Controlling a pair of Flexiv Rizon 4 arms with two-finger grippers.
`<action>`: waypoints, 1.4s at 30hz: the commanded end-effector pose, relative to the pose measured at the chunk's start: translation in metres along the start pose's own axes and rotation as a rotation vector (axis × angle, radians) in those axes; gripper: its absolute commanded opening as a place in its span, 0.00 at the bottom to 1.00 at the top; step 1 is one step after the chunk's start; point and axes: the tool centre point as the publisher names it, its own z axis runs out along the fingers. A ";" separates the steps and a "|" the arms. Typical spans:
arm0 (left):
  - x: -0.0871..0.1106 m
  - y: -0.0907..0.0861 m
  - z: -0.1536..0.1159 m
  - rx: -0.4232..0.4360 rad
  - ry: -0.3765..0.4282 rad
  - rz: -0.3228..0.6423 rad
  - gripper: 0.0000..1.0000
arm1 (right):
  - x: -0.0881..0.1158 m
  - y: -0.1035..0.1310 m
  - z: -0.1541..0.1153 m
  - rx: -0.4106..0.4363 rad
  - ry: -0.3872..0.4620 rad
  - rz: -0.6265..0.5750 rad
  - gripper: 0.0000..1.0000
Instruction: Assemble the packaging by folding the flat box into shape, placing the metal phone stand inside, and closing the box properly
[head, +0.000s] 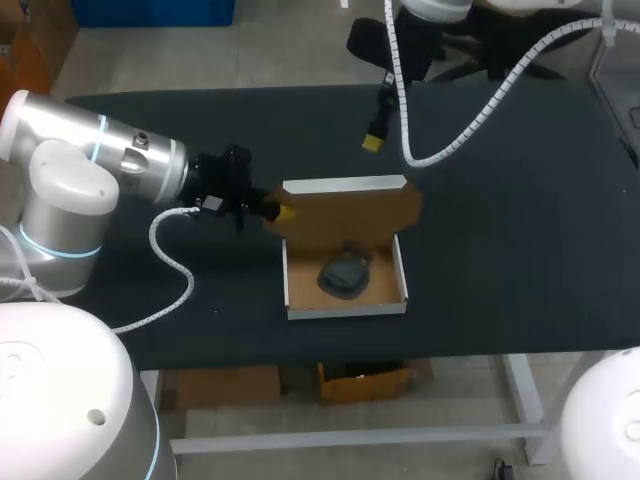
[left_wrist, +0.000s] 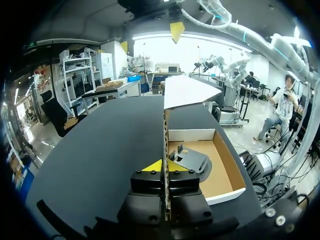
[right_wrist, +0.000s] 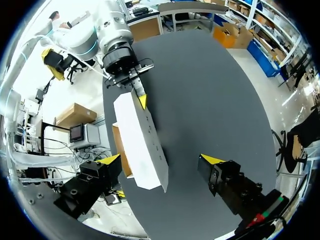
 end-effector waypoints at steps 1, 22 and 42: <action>0.004 0.000 -0.001 0.038 -0.013 0.032 0.00 | -0.003 -0.006 -0.001 0.002 0.011 0.046 1.00; 0.022 0.005 0.005 -0.043 -0.139 0.235 0.00 | -0.004 -0.025 0.019 -0.024 0.096 0.333 1.00; 0.029 0.017 0.011 -0.078 -0.220 0.354 0.00 | 0.004 -0.042 0.025 -0.036 0.149 0.577 1.00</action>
